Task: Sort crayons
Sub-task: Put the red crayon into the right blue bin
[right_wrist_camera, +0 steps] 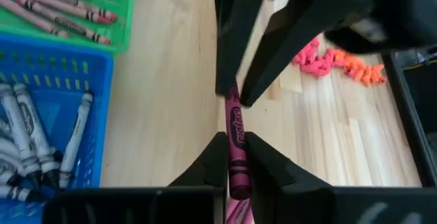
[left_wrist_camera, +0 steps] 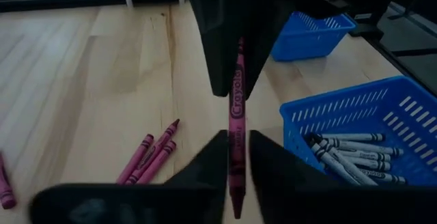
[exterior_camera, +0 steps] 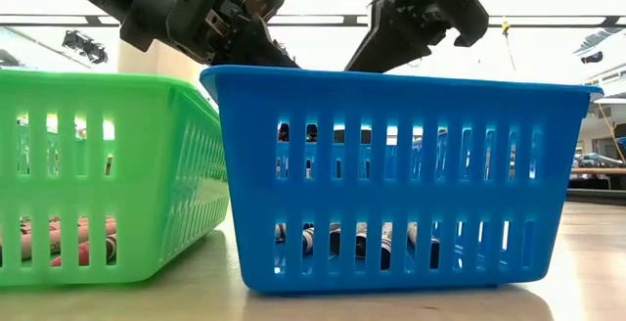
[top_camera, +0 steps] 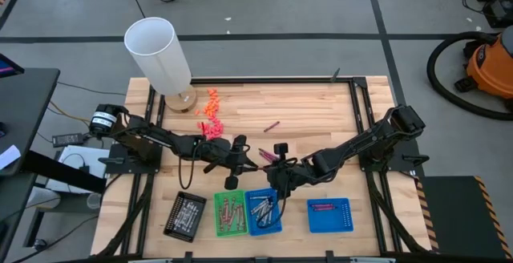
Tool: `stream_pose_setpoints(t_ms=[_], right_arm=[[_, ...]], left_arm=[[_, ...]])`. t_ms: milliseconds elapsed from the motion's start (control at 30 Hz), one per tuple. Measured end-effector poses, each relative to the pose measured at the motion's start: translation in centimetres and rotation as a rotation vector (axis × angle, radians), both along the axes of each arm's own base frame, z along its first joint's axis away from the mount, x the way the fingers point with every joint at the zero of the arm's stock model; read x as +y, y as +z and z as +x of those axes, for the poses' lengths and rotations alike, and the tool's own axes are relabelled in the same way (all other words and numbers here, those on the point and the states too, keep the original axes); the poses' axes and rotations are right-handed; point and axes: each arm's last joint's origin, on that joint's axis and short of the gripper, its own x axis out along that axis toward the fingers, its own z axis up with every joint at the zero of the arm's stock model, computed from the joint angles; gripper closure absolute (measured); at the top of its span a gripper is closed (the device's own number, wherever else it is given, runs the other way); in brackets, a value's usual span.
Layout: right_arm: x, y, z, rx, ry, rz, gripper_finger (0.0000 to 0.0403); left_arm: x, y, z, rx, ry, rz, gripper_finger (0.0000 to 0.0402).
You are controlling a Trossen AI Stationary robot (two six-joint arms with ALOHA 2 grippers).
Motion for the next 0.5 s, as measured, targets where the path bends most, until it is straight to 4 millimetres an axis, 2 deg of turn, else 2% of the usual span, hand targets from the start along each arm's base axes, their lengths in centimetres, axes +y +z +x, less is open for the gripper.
stream_pose_setpoints(t_ms=[167, 267, 367, 500], right_arm=[[0.2, -0.5, -1.0, 0.084, -0.024, 0.020, 0.0359], [0.6, -0.3, -2.2, 0.149, -0.032, 0.049, 0.0357], [1.0, 0.6, -3.6, 0.204, -0.008, 0.144, 0.0357], [1.2, 2.6, -5.8, 0.252, -0.018, 0.290, 0.0357]], left_arm=[[0.0, 0.0, 0.0, -0.003, 0.000, -0.001, 0.0253], [0.0, 0.0, 0.0, 0.000, 0.000, -0.001, 0.0218], [0.0, 0.0, 0.0, 0.000, 0.001, -0.004, 0.0201], [0.0, 0.0, 0.0, -0.001, 0.001, -0.005, 0.0197]])
